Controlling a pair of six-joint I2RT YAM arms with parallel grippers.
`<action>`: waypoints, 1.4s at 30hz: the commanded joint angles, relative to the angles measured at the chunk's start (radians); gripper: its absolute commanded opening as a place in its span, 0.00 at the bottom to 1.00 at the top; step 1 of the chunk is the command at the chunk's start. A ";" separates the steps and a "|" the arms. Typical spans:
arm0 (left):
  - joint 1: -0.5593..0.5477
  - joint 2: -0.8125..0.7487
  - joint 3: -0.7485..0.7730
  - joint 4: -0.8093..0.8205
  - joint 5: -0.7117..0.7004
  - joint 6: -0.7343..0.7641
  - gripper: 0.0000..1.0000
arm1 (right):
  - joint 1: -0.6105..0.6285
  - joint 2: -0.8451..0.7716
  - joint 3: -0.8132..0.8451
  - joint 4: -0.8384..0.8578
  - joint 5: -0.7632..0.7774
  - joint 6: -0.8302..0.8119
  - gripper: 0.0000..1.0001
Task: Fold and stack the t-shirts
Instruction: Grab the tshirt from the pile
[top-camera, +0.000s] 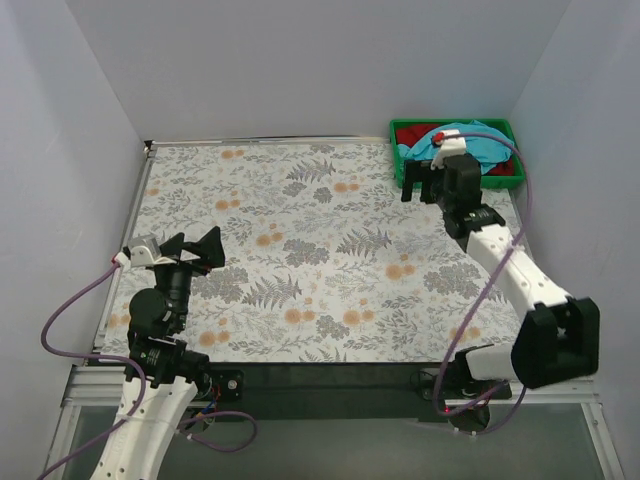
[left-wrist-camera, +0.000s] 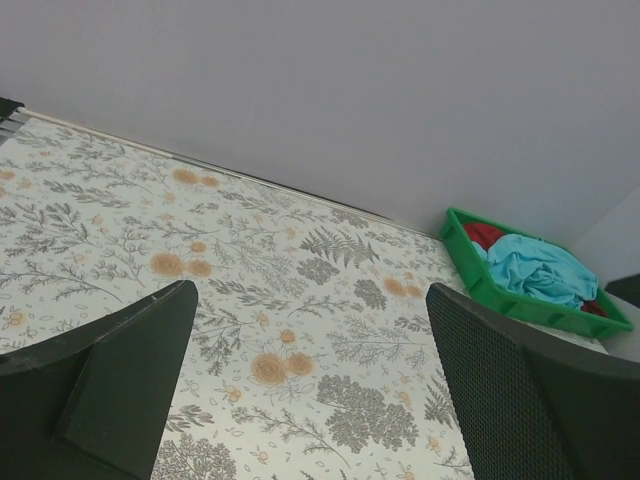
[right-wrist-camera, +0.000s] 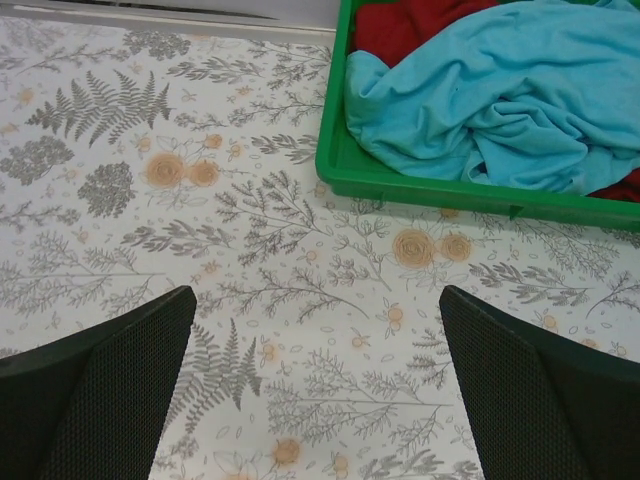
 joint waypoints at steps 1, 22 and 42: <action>-0.008 -0.007 -0.009 0.002 0.019 0.018 0.92 | -0.057 0.157 0.179 -0.043 0.002 0.031 0.98; -0.010 0.089 -0.010 0.004 0.057 0.021 0.91 | -0.368 1.044 0.935 0.032 -0.222 0.171 0.74; -0.011 0.023 -0.012 0.001 0.065 0.018 0.89 | -0.143 0.538 0.731 -0.002 -0.280 0.033 0.01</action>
